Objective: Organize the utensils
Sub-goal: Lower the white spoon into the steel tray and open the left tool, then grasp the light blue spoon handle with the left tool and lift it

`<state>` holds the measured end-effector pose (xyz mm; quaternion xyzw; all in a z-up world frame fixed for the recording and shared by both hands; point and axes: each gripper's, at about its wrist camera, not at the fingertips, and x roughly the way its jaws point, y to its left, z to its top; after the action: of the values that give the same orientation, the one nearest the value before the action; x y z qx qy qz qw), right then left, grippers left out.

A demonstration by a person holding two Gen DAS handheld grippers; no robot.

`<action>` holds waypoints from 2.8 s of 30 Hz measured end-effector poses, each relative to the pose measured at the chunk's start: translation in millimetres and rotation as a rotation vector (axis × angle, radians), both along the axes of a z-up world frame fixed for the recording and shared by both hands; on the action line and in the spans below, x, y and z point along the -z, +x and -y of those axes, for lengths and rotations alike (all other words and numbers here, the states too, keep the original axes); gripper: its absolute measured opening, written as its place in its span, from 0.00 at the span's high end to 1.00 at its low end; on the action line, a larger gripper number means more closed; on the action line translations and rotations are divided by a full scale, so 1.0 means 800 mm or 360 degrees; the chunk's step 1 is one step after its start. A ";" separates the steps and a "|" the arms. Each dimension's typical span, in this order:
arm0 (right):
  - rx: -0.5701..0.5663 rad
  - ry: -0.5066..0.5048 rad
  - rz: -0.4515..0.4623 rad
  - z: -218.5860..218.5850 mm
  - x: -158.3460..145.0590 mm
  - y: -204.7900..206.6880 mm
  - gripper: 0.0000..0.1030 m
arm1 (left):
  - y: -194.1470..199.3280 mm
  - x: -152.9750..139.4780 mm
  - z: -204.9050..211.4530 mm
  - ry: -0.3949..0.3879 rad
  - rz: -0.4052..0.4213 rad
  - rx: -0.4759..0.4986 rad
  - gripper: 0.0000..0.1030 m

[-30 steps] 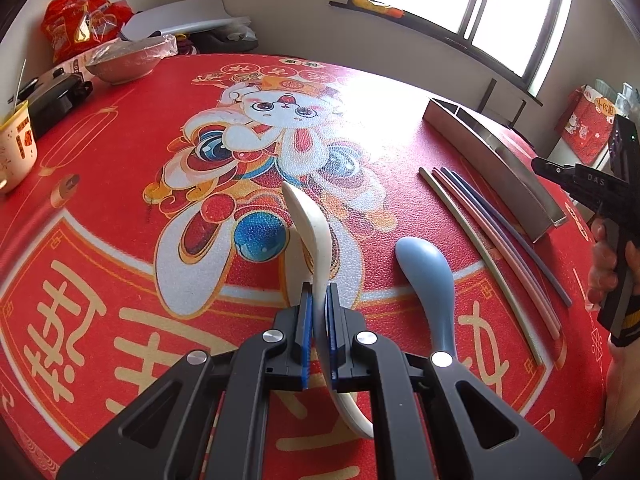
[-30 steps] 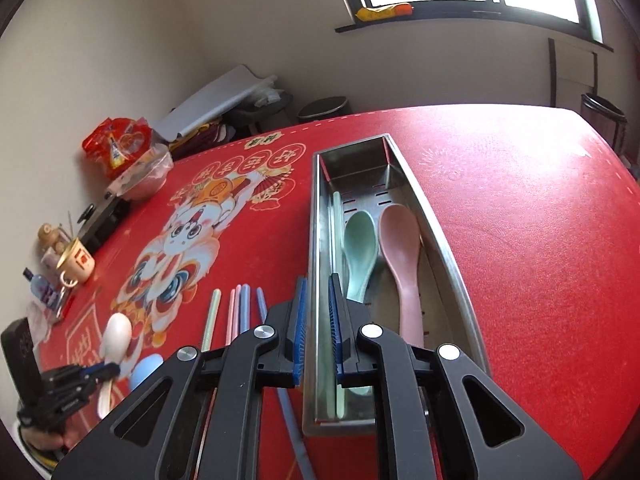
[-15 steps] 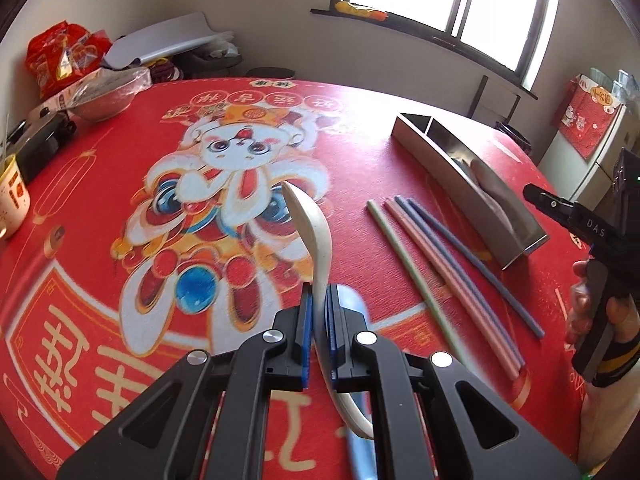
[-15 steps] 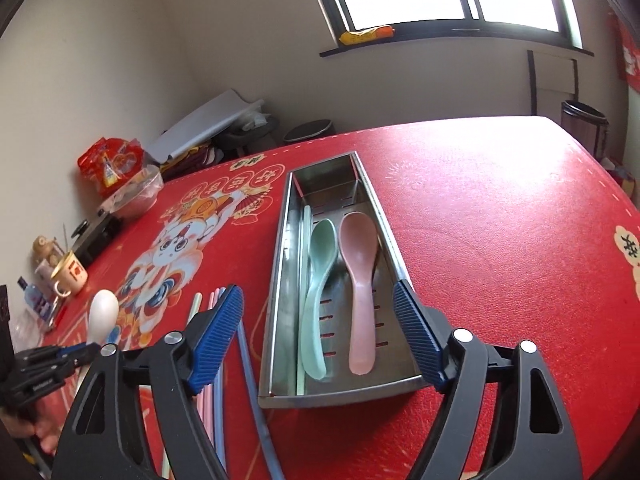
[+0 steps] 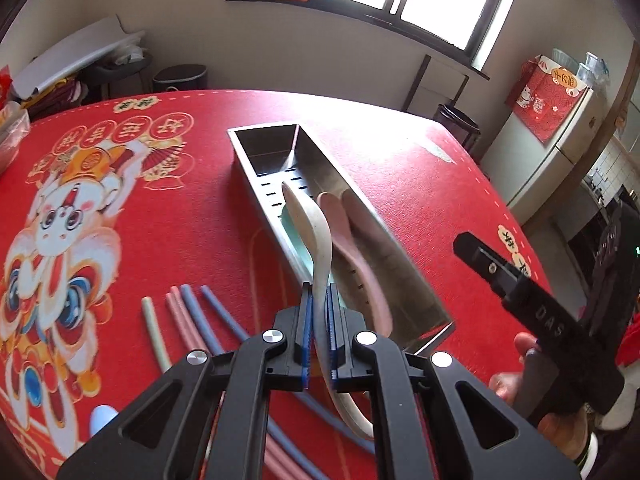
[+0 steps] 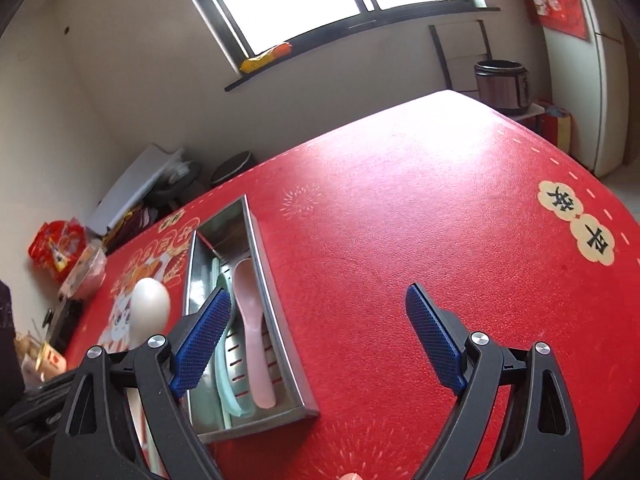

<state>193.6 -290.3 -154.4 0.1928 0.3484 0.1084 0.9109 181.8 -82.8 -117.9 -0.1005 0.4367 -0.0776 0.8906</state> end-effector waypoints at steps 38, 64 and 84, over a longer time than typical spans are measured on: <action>0.0044 0.0089 -0.0064 0.010 0.006 0.000 0.17 | 0.007 -0.038 -0.021 0.0154 0.0136 0.0008 0.73; -0.0596 -0.0237 0.0163 -0.183 -0.010 -0.117 0.17 | -0.214 0.054 -0.172 0.0146 0.0018 -0.0119 0.71; -0.0666 -0.0242 0.0123 -0.199 0.007 -0.123 0.17 | -0.174 0.069 -0.178 0.0129 -0.0028 -0.0161 0.77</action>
<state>95.0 -131.4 -159.7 0.0428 0.3529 0.2758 0.8931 43.0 59.4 -173.0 -0.0870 0.4417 -0.0140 0.8928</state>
